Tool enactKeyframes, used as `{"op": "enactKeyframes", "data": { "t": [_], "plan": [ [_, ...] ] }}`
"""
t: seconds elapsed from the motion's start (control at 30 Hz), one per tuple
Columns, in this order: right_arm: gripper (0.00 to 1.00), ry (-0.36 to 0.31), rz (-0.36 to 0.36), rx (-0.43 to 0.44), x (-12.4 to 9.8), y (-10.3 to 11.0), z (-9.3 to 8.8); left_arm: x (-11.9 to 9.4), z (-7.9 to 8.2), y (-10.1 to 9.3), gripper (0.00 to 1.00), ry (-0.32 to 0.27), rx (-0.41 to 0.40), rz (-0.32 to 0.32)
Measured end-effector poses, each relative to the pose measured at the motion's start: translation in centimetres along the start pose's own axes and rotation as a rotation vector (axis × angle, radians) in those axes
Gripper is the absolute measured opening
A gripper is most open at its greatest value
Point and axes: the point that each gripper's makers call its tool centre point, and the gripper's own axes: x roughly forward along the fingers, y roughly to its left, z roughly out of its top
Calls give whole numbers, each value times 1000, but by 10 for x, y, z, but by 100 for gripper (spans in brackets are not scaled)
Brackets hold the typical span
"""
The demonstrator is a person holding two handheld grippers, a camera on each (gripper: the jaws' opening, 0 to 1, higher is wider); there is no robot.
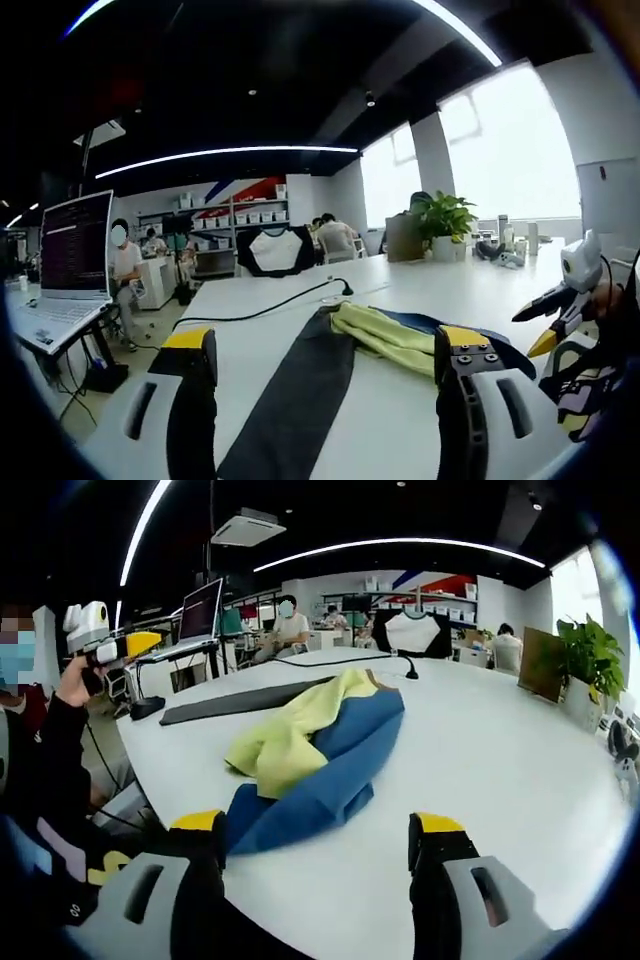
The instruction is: Fold the garment on the visible template until the final outline fits inside the template.
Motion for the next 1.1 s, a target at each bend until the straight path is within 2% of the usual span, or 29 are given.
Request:
{"op": "enactKeyframes", "data": {
  "t": [0.23, 0.3, 0.37, 0.53, 0.63, 0.77, 0.87, 1.0, 1.1],
  "plan": [
    [72, 3, 3, -45, 4, 10, -2, 0, -2, 0, 94, 9, -3, -2],
    [69, -20, 15, -82, 6, 16, 1, -1, 0, -8, 94, -5, -56, -49],
    [69, -7, 26, -80, 9, 20, -1, -1, 5, -14, 93, -28, -79, -83],
    [67, -1, 20, -89, 13, 20, -3, 1, 1, -16, 92, -12, -46, -67],
    [66, -2, 18, -73, 14, 19, -3, 0, 0, -16, 92, -12, -54, -66],
    [59, -20, -7, -88, 14, 14, 0, 0, -1, -16, 92, -7, -52, -59],
    [54, -9, -27, -97, 14, 11, -2, 1, -1, -16, 92, -5, -54, -58],
    [45, -24, -10, -62, 17, 17, -1, 3, -4, -18, 91, 9, -28, -51],
    [40, -29, -28, -57, 19, 16, -1, 2, -5, -20, 91, 13, -30, -65]
  ]
}}
